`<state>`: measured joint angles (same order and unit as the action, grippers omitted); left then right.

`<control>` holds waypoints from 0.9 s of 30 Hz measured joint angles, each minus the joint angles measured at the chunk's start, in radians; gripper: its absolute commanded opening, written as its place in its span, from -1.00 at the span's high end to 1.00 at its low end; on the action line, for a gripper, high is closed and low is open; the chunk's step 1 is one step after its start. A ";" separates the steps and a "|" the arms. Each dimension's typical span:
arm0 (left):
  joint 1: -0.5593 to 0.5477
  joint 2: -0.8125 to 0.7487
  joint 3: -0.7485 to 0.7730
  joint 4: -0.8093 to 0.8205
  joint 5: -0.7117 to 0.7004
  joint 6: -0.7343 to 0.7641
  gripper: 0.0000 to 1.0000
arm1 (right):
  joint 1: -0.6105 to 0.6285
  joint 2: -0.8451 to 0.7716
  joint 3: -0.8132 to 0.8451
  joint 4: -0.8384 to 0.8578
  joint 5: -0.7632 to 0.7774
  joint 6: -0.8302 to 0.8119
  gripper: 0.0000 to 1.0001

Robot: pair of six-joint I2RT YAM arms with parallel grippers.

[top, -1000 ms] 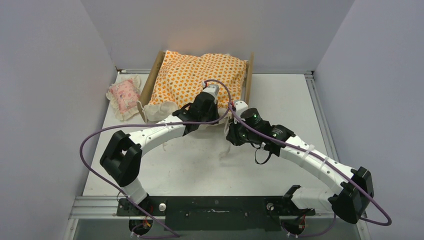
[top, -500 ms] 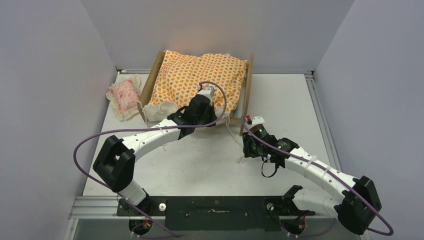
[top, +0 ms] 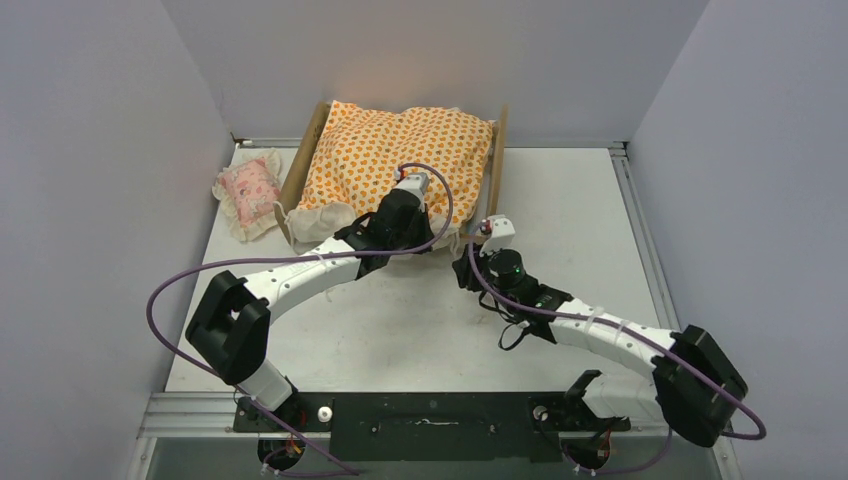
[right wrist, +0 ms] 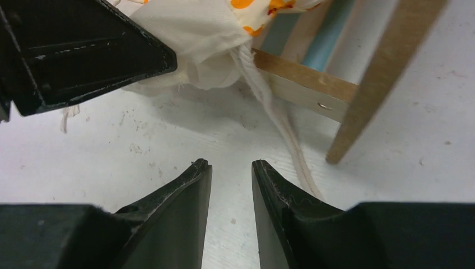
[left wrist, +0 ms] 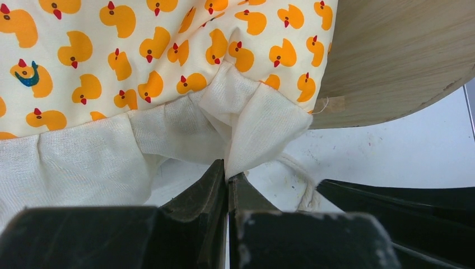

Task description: Set up the pet bed

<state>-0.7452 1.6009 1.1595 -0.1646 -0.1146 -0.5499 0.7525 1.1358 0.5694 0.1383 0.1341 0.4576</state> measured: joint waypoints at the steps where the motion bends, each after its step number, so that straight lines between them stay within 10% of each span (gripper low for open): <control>1: 0.001 0.000 0.000 -0.001 0.000 0.000 1.00 | 0.006 0.037 0.001 0.049 0.008 0.000 0.33; 17: 0.035 0.020 0.066 -0.012 0.015 0.005 1.00 | 0.027 0.402 0.040 0.369 0.234 0.029 0.37; 27: 0.042 0.020 0.066 -0.012 0.039 0.013 1.00 | 0.026 0.491 0.066 0.406 0.244 0.010 0.89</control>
<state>-0.7033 1.6207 1.2259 -0.1764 -0.0761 -0.5373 0.7788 1.6268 0.6350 0.5442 0.3779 0.4671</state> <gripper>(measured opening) 0.009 0.078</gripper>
